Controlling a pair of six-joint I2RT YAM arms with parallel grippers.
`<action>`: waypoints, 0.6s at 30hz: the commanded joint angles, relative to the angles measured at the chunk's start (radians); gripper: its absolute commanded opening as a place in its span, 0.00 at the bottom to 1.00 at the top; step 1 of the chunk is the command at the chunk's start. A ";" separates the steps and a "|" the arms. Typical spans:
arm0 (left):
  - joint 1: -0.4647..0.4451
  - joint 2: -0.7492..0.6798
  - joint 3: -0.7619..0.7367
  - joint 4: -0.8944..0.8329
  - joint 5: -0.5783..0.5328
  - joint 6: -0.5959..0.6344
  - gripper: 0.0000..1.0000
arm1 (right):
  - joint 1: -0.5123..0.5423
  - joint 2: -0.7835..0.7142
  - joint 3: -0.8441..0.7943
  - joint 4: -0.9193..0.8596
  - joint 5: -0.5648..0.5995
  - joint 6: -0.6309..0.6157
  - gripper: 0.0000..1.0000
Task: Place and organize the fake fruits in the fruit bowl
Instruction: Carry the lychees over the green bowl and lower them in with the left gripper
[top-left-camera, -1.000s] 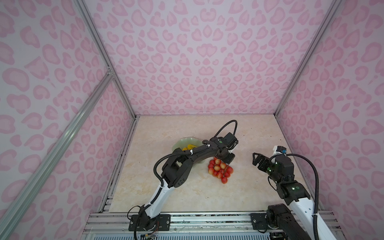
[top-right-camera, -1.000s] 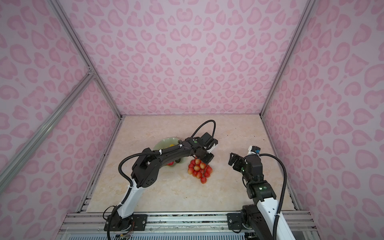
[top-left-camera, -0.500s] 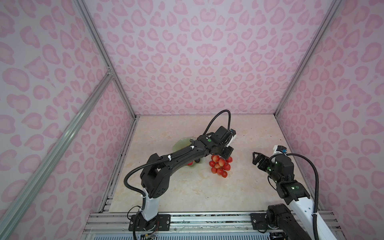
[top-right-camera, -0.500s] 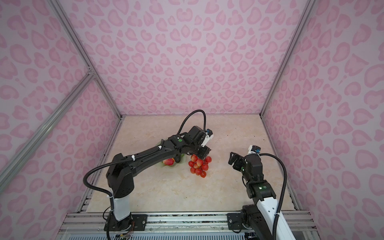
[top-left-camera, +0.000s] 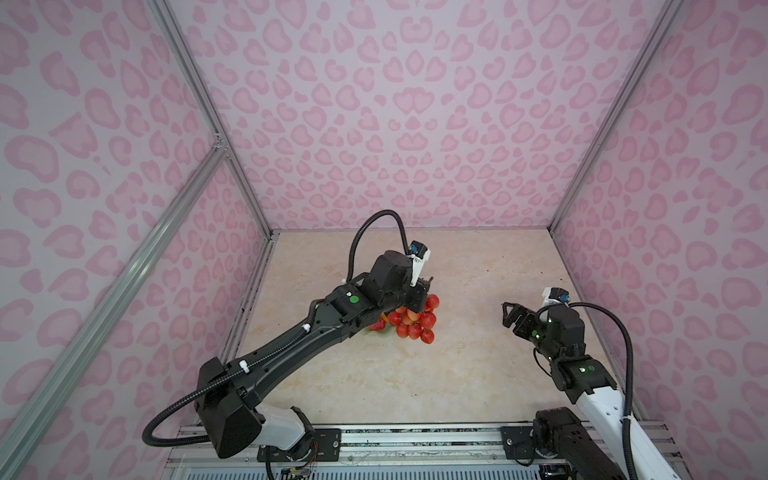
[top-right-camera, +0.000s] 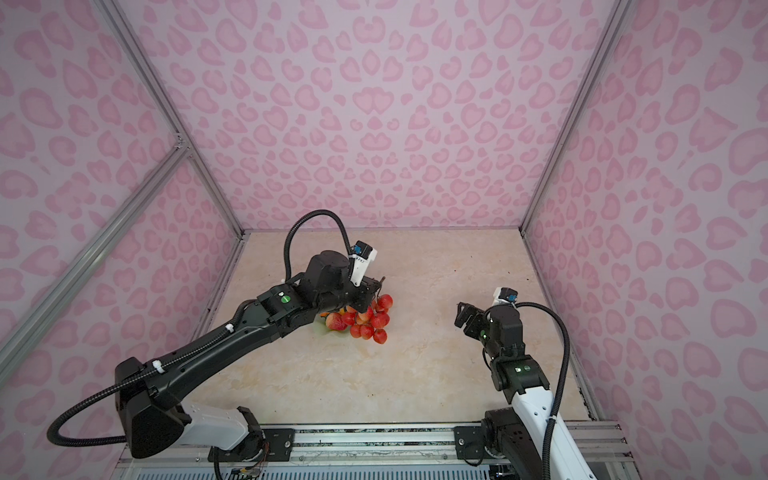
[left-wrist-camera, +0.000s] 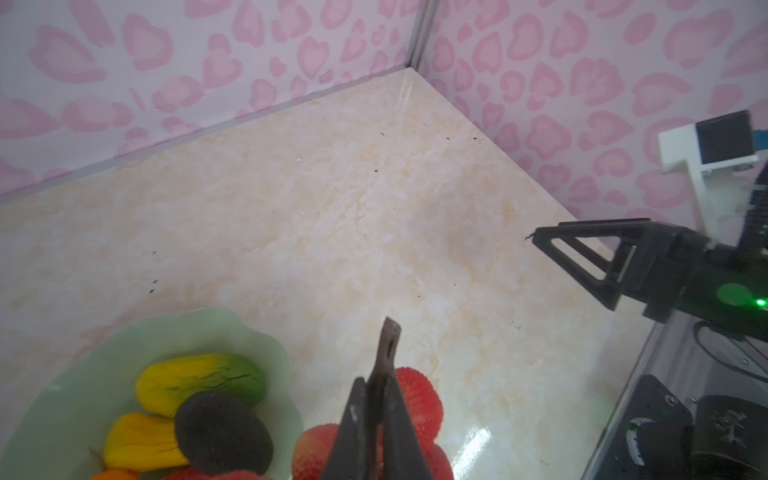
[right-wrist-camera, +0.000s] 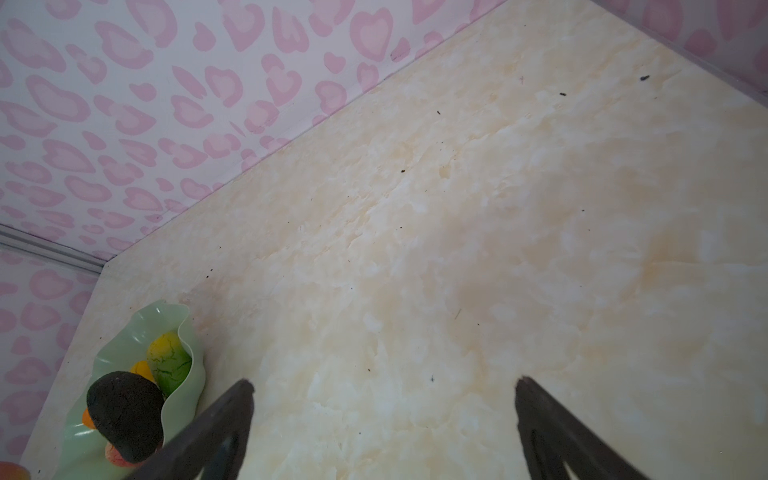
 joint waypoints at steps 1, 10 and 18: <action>0.052 -0.069 -0.061 0.040 -0.042 -0.017 0.04 | 0.006 0.034 0.010 0.062 -0.062 -0.041 0.97; 0.236 -0.159 -0.173 0.087 -0.030 -0.029 0.04 | 0.146 0.165 0.061 0.094 -0.024 -0.089 0.97; 0.324 -0.064 -0.188 0.117 -0.018 -0.037 0.04 | 0.175 0.211 0.069 0.110 -0.021 -0.079 0.98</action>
